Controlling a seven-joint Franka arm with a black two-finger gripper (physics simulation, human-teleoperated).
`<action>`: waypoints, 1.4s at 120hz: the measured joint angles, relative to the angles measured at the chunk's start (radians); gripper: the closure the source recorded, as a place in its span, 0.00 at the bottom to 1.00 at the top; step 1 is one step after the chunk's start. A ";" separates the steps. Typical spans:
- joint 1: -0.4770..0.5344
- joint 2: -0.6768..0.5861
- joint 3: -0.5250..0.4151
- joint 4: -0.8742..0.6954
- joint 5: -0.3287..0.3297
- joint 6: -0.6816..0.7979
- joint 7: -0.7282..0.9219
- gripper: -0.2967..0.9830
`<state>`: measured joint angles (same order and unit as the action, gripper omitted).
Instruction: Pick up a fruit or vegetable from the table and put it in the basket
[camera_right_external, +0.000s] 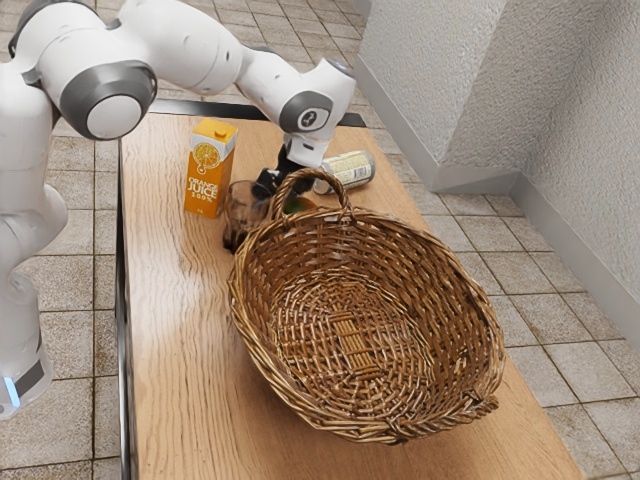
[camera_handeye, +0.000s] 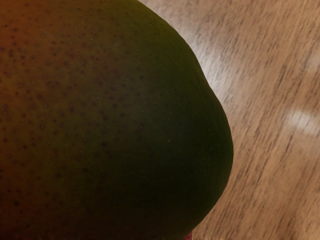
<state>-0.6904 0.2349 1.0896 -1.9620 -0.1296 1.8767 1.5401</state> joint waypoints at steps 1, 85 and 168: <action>0.000 0.000 0.000 0.000 0.000 0.000 0.000 0.21; -0.007 -0.002 0.007 0.037 -0.004 -0.018 -0.009 0.24; -0.004 -0.006 0.008 0.041 -0.004 -0.029 -0.021 0.66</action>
<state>-0.6947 0.2285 1.0979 -1.9210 -0.1335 1.8476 1.5195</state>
